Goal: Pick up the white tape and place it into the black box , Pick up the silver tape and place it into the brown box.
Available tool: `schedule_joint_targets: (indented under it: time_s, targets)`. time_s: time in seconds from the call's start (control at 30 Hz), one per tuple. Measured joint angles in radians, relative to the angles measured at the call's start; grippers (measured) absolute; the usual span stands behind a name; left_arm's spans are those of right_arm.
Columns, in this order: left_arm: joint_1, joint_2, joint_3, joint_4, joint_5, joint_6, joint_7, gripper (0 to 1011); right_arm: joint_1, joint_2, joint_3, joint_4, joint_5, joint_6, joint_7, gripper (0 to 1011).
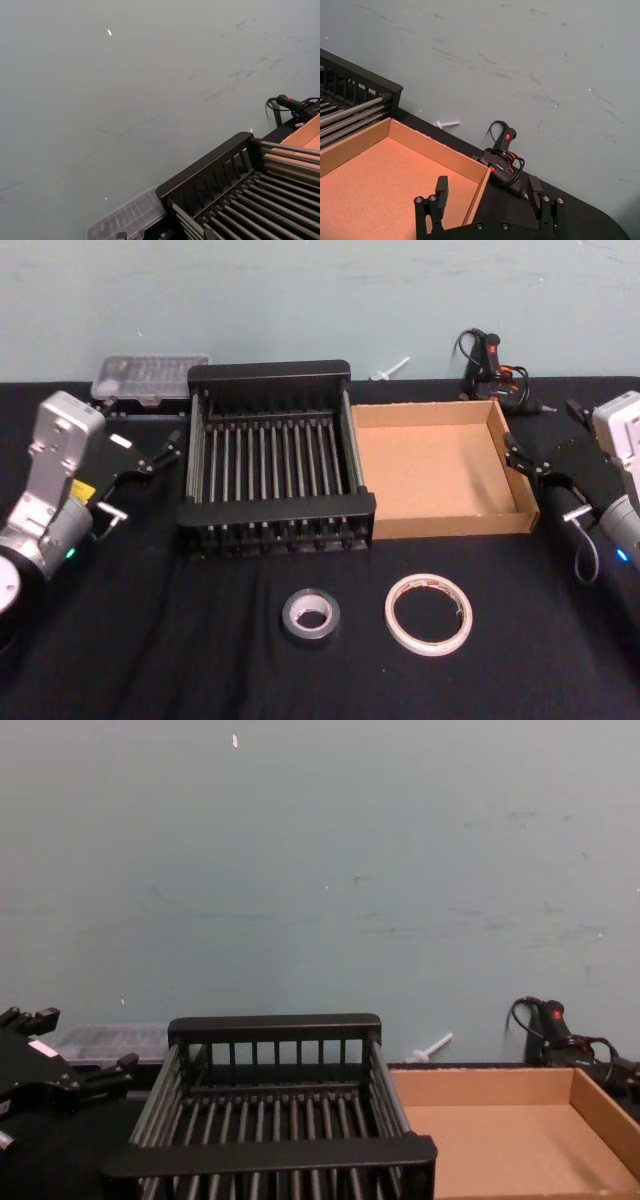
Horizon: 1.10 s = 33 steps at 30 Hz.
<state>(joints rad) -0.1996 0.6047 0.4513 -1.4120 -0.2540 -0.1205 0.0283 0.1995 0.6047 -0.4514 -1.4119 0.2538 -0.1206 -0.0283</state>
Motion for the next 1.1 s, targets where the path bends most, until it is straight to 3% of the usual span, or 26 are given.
schedule_joint_targets:
  time_s: [1.1]
  targets:
    - [0.000,0.000,0.000,0.000,0.000,0.000,0.000,1002,0.000,0.000,0.000,0.000,0.000,0.000,0.000,1002]
